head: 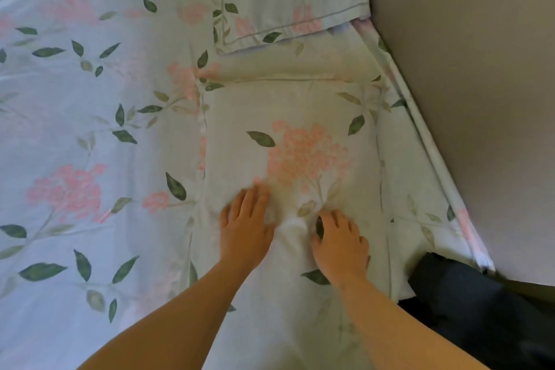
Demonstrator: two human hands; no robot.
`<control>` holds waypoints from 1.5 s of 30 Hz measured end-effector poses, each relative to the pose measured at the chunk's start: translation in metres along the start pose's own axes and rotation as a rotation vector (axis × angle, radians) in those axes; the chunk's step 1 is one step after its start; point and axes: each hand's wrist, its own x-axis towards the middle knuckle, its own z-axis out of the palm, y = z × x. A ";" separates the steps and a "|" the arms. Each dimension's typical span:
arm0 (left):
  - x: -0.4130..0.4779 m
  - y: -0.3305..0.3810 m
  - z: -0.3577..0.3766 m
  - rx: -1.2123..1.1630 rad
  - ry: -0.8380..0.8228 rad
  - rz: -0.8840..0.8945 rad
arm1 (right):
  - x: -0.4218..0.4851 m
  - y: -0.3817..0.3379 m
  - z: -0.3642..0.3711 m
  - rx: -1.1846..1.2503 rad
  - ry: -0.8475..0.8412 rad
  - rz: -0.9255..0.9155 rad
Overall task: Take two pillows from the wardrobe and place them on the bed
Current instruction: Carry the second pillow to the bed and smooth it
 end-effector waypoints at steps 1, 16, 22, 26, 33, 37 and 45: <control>0.000 -0.003 0.004 0.018 0.039 -0.020 | 0.001 0.001 0.006 -0.002 0.010 0.025; 0.019 -0.027 0.040 -0.131 0.008 -0.421 | 0.019 -0.001 0.061 -0.003 0.147 0.269; 0.015 -0.039 0.045 -0.028 0.058 -0.354 | 0.010 0.000 0.071 -0.064 0.311 0.153; 0.011 -0.037 0.047 -0.046 0.046 -0.387 | 0.000 -0.002 0.073 -0.006 0.134 0.132; 0.035 -0.044 0.029 -0.283 -0.025 -0.375 | 0.030 -0.006 0.058 0.380 0.124 0.022; 0.043 -0.043 0.004 -0.353 -0.034 -0.329 | 0.030 -0.007 0.036 0.460 0.217 -0.064; 0.043 0.008 -0.099 -0.642 0.250 -0.248 | 0.013 -0.014 -0.077 0.570 0.526 -0.220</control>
